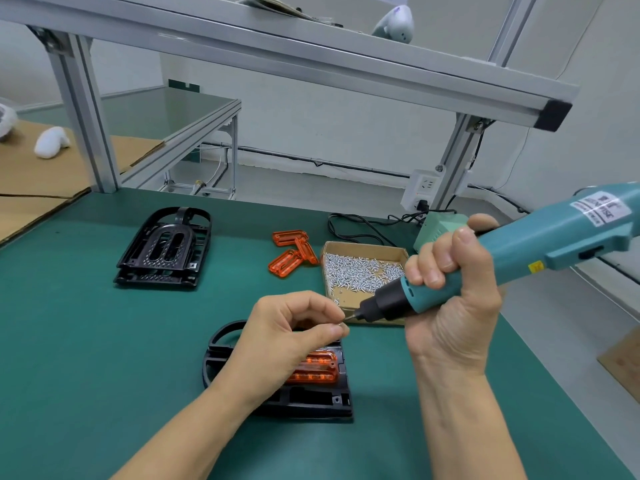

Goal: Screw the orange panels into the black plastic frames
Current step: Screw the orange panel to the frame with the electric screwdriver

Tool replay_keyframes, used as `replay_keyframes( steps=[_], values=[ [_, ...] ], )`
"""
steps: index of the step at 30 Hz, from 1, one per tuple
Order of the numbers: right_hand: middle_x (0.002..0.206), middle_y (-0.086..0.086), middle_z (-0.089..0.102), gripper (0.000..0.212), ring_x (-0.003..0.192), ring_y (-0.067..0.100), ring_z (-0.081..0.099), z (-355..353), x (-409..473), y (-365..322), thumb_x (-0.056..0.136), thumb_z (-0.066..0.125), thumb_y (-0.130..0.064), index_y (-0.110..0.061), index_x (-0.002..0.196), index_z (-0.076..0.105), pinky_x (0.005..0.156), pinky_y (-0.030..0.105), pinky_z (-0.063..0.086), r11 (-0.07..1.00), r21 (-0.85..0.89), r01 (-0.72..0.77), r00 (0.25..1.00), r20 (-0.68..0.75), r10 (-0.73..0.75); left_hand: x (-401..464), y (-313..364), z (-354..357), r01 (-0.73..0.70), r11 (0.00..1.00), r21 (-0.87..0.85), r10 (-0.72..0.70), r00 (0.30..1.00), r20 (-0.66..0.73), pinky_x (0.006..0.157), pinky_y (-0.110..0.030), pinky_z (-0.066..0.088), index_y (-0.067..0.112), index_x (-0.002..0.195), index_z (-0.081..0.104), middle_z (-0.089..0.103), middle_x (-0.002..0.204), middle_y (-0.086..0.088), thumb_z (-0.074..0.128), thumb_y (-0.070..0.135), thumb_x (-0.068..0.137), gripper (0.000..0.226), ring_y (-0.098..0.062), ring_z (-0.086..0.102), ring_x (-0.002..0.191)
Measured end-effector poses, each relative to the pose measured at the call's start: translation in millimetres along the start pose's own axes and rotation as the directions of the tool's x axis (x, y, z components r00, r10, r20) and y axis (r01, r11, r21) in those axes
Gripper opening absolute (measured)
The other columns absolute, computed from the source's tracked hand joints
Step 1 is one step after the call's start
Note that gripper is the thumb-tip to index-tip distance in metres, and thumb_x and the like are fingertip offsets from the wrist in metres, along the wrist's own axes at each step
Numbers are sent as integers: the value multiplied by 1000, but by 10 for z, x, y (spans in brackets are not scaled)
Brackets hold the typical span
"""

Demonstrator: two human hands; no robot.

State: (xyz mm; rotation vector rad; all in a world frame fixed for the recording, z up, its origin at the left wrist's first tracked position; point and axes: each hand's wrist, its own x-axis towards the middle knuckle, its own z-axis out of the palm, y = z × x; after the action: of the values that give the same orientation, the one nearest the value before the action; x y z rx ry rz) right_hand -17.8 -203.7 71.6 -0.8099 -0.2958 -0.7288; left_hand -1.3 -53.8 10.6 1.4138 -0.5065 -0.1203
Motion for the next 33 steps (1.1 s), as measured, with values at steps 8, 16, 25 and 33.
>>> replay_keyframes(
  steps=[8, 16, 25, 33],
  values=[
    [54, -8, 38, 14, 41, 6, 38, -21, 9, 28, 85, 48, -7, -18, 93, 49, 44, 18, 37, 998, 26, -54, 999, 0, 54, 31, -12, -87, -90, 974, 209, 82, 995, 49, 83, -26, 51, 30, 84, 59, 73, 78, 1, 74, 25, 73, 19, -14, 70, 83],
    [54, -8, 38, 14, 41, 5, 37, -39, 7, 11, 85, 49, -7, -18, 93, 50, 43, 19, 37, 999, 19, -51, 999, -8, 51, 27, -31, -77, -128, 965, 230, 126, 992, 23, 78, -15, 47, 31, 83, 58, 74, 79, 6, 72, 24, 73, 19, -6, 69, 79],
    [54, -7, 39, 15, 41, 6, 38, -47, -31, 70, 85, 48, -5, -16, 95, 49, 44, 18, 37, 1000, -5, -12, 1000, 17, 12, -13, -3, -35, -397, 716, 574, 412, 904, 111, 75, -10, 46, 18, 83, 58, 66, 78, 10, 69, 6, 79, 17, -1, 63, 78],
    [53, -8, 40, 15, 40, 6, 39, -70, -53, 115, 84, 49, -5, -17, 93, 49, 43, 19, 38, 1000, -9, -9, 1000, 6, 9, -16, -3, -33, -378, 677, 632, 373, 916, 149, 76, -7, 44, 23, 85, 53, 64, 81, 9, 70, -2, 80, 31, -1, 61, 82]
  ],
)
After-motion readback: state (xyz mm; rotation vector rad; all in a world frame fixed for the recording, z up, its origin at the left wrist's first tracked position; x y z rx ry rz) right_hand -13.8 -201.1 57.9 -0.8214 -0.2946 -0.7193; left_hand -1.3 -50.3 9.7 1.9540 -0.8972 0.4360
